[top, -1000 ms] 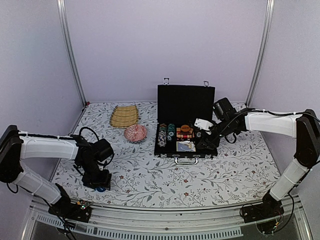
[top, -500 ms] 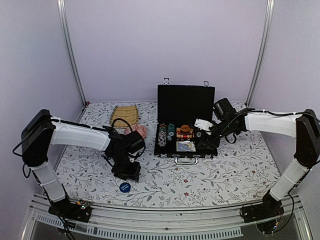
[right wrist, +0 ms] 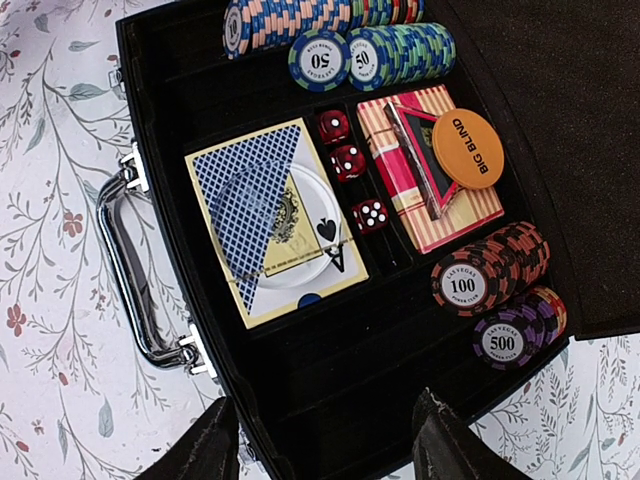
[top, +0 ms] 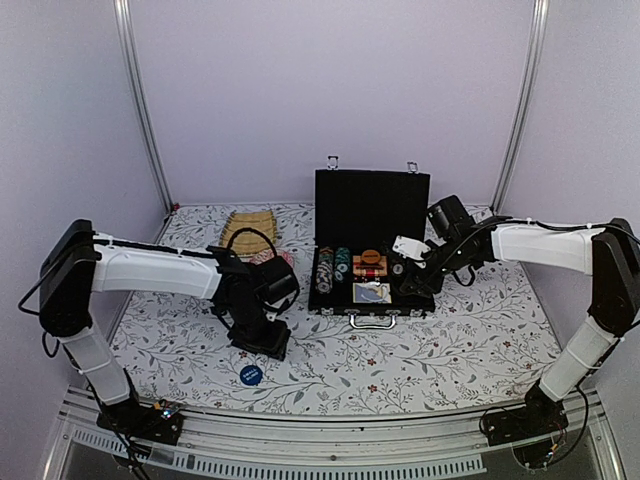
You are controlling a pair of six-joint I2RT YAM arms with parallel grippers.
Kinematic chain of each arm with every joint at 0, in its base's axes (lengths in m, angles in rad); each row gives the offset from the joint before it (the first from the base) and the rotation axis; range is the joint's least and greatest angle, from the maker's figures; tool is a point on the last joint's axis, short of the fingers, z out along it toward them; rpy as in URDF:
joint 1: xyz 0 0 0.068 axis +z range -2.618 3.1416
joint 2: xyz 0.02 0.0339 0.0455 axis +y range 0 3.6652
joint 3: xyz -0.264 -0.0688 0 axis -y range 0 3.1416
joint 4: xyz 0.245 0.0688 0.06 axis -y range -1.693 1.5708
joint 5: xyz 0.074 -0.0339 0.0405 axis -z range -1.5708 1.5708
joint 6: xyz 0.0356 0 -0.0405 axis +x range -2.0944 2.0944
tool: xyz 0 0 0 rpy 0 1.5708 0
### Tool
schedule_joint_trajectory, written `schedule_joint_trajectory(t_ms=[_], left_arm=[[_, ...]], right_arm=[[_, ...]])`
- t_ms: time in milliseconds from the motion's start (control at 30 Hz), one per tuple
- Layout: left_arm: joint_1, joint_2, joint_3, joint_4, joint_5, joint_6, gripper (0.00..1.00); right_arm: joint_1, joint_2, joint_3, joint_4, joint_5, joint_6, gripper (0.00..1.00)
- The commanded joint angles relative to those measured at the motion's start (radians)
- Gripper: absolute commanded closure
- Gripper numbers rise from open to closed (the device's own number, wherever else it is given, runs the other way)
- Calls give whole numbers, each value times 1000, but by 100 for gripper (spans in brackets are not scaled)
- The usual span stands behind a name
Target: Pack up texas hold em set
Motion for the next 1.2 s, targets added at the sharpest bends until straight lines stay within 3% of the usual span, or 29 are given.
schedule_joint_trajectory(t_ms=[0, 1167], left_arm=[[-15, -90, -98, -81, -2, -10, 36], [-94, -73, -195, -25, -49, -58, 37]], right_arm=[[-3, 16, -12, 10, -1, -9, 39], [-3, 46, -6, -1, -9, -14, 39]])
